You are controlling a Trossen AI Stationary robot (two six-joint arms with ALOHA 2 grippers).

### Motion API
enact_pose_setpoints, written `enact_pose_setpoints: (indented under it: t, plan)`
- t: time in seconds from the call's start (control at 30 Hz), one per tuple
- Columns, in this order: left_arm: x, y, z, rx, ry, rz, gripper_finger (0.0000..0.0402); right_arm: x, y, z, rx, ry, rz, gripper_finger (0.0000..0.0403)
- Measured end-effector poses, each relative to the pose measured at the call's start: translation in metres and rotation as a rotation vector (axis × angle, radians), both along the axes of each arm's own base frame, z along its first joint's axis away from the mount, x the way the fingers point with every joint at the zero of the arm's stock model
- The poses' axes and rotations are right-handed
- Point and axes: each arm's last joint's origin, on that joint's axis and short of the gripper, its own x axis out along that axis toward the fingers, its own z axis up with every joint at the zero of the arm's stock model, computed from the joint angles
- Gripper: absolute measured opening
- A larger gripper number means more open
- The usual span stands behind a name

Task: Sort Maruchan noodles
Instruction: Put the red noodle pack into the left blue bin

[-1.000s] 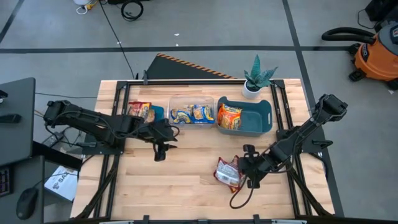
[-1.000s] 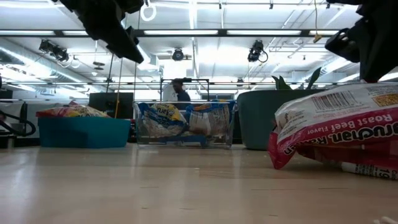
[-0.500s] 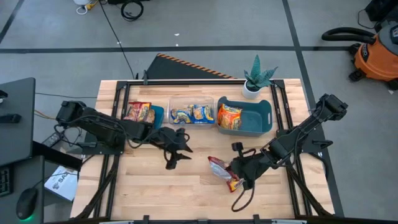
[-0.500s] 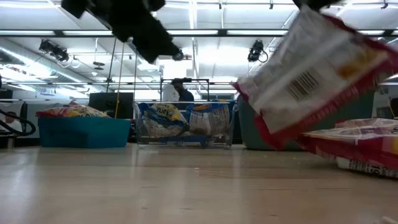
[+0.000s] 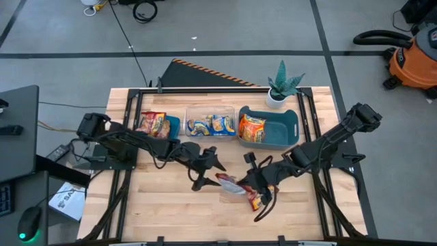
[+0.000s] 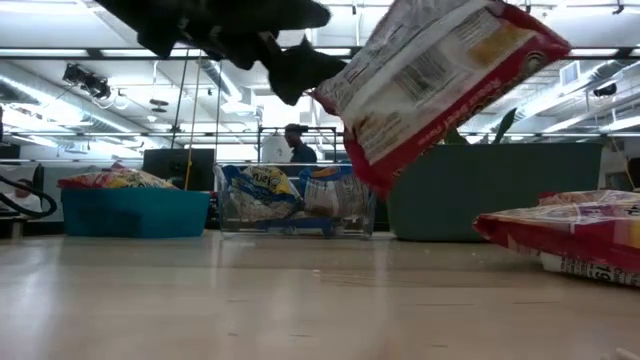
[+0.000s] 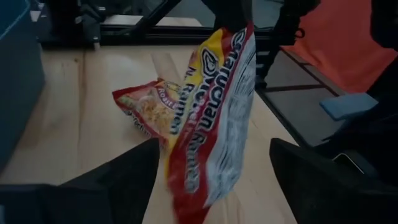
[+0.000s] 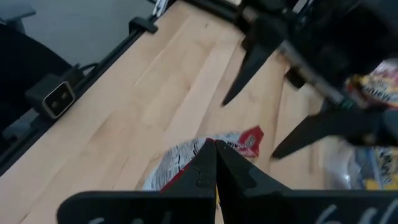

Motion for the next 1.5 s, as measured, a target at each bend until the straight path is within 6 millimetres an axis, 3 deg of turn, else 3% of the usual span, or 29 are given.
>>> enact_pose_setpoints:
  t: [0.27, 0.57, 1.17, 1.3, 1.5]
  plan:
    - [0.020, -0.004, 0.000, -0.004, -0.002, -0.049, 0.0314, 0.009, -0.009, 0.006, -0.015, -0.077, -0.004, 0.0003]
    - [0.022, -0.003, -0.007, 0.049, 0.043, -0.056, 0.0307, 0.013, -0.015, 0.012, -0.069, -0.163, -0.159, 0.0004]
    - [0.022, 0.000, -0.008, 0.139, 0.026, -0.024, 0.0155, 0.013, -0.013, 0.014, -0.025, -0.188, -0.195, 0.0023]
    - [0.021, 0.000, -0.010, 0.143, 0.048, -0.026, 0.0144, 0.009, -0.012, 0.019, -0.008, -0.199, -0.195, 0.0045]
    - [0.014, 0.003, -0.004, 0.150, 0.088, -0.025, 0.0143, -0.010, -0.017, 0.038, -0.057, -0.252, -0.297, 0.0112]
